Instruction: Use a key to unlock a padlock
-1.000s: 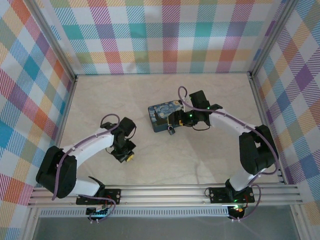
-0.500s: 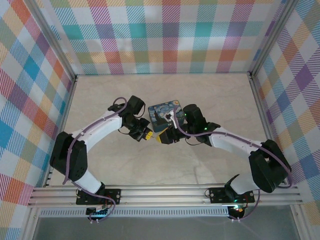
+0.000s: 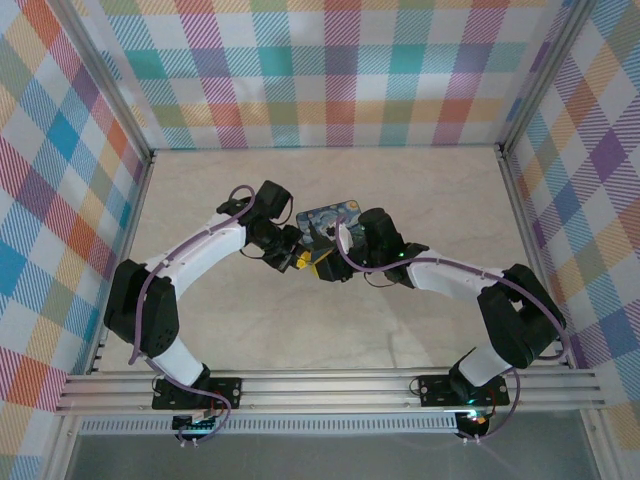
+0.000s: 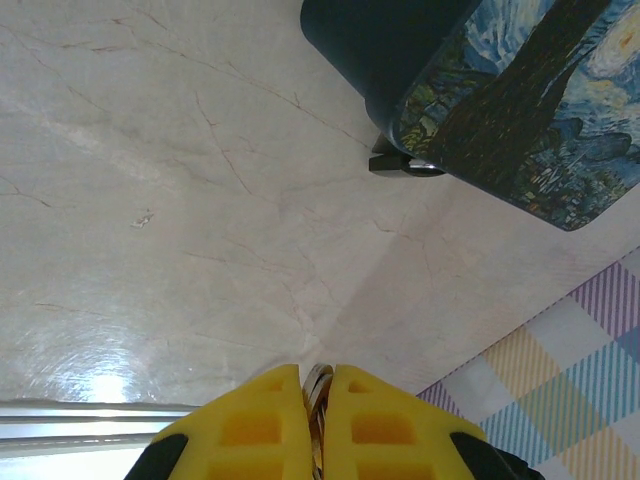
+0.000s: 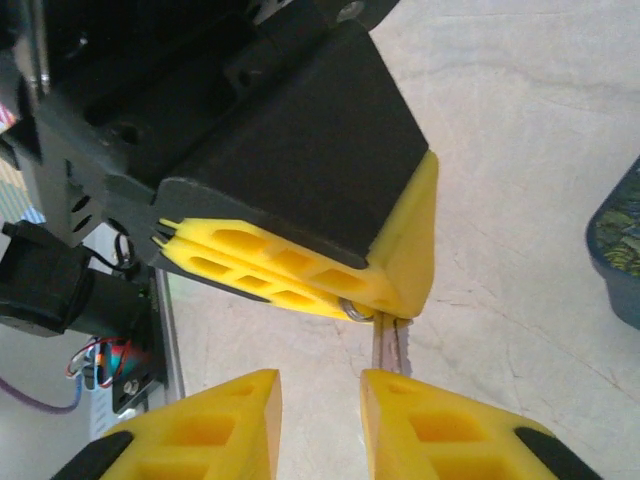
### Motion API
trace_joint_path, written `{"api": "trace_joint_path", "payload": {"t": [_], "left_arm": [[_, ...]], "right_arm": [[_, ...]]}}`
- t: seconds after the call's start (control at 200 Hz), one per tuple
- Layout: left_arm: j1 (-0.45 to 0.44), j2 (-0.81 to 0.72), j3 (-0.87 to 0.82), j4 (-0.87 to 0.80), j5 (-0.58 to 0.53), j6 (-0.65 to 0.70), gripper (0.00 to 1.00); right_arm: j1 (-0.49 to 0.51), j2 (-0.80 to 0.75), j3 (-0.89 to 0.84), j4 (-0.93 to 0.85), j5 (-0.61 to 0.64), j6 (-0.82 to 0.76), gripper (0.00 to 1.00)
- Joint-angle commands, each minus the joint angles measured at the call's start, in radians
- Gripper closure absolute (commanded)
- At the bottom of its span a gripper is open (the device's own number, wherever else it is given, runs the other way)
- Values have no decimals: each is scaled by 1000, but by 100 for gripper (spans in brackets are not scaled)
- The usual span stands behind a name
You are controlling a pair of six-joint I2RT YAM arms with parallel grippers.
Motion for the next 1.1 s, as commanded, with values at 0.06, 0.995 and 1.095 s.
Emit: {"api": "trace_joint_path", "payload": {"t": [0.06,0.995,1.095], "left_arm": [[-6,-20,-1,-40,44,-7,100],[-4,-32,-6,-36,57,52,100],[-4,-29,-5,-39,57,52,100]], "right_arm": [[-9,2,11,21,98,-19,71],[-70,137,43,104,-239,272,66],[-70,118,42,70,-217,240,61]]}}
